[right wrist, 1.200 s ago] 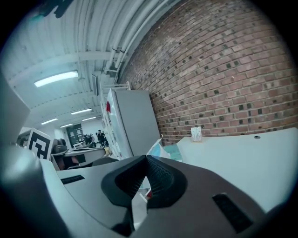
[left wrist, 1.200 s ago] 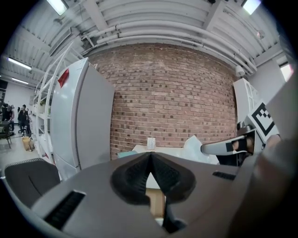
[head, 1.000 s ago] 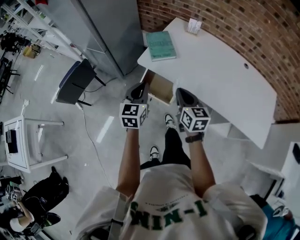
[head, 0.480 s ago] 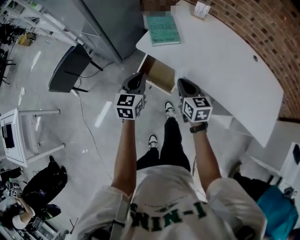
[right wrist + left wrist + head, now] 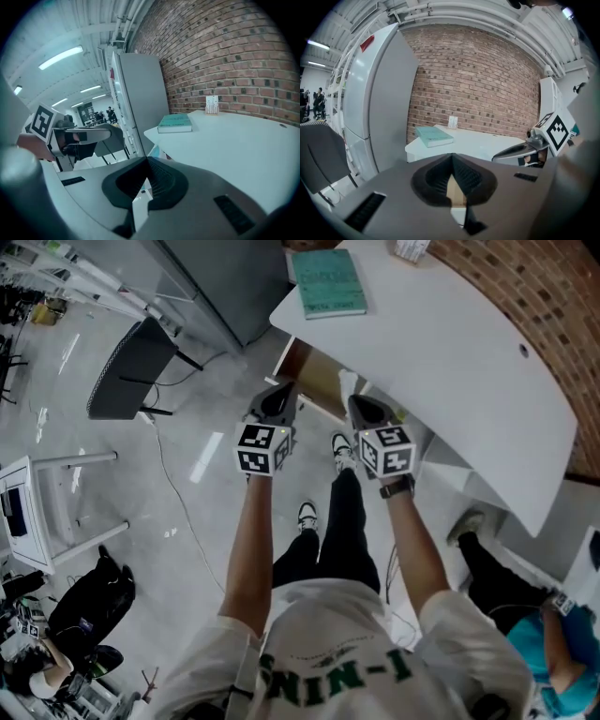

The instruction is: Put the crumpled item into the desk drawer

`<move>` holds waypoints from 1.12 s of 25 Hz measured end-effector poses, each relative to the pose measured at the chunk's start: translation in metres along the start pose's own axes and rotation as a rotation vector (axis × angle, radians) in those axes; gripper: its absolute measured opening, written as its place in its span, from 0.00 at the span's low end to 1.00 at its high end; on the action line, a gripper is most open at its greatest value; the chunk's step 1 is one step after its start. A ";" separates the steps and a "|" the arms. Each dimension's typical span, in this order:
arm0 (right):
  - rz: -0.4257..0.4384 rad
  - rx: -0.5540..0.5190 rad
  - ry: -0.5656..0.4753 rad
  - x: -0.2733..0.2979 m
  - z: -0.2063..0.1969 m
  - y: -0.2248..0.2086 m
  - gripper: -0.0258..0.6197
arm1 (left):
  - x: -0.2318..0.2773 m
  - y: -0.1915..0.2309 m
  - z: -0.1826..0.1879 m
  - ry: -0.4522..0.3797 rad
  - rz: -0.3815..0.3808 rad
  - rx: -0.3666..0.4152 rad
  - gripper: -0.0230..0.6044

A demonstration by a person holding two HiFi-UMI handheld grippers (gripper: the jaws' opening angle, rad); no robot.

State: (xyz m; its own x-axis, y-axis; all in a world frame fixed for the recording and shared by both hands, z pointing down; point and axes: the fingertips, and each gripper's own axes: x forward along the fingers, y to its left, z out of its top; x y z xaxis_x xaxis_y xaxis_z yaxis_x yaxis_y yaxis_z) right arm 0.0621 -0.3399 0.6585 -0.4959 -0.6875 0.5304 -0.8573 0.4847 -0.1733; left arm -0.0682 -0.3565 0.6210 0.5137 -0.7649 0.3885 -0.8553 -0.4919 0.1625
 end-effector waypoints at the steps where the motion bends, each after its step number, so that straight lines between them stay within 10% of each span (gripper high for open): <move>1: 0.002 -0.003 0.011 0.005 -0.005 -0.001 0.04 | 0.004 0.001 -0.004 0.005 -0.001 -0.001 0.03; 28: -0.039 0.014 0.245 0.133 -0.144 -0.063 0.04 | 0.092 0.019 -0.088 0.077 -0.034 -0.068 0.03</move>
State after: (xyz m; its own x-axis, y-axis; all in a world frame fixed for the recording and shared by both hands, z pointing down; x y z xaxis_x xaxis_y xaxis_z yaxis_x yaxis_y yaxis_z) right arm 0.0698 -0.3840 0.8595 -0.4153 -0.5530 0.7223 -0.8781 0.4513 -0.1594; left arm -0.0430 -0.3995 0.7398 0.5383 -0.7127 0.4499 -0.8413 -0.4858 0.2370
